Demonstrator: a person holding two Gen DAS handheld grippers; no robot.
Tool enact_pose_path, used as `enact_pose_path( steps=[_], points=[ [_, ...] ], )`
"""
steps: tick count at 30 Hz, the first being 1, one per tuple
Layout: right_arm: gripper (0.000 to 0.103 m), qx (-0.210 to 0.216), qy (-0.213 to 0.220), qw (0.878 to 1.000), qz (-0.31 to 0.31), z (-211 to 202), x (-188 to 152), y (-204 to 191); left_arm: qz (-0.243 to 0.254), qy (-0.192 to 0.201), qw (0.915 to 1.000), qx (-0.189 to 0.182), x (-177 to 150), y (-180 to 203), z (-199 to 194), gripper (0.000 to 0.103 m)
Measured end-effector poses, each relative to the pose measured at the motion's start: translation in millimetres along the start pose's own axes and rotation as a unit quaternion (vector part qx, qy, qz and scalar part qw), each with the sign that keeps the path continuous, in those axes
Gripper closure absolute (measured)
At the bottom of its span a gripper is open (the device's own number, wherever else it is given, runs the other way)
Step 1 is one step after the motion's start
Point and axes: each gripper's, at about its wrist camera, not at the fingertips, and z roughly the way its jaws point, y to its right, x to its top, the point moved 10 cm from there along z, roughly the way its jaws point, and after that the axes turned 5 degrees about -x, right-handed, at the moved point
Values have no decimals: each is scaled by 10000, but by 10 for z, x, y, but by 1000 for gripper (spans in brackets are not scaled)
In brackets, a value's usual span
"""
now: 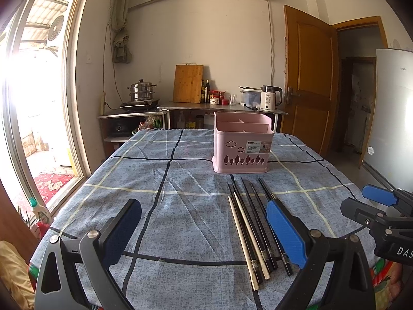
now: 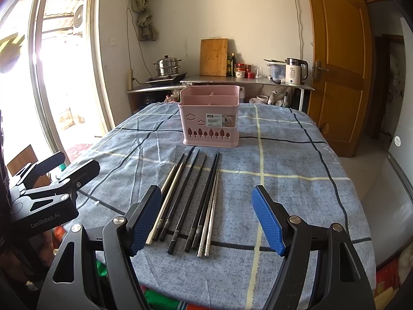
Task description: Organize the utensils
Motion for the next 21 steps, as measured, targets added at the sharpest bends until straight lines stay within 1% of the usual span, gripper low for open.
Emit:
enact_pose_path(
  steps=[21],
  points=[
    [30, -1, 15, 10000, 9, -17, 1, 7, 60, -12, 10000, -49, 8, 38, -23, 4]
  ],
)
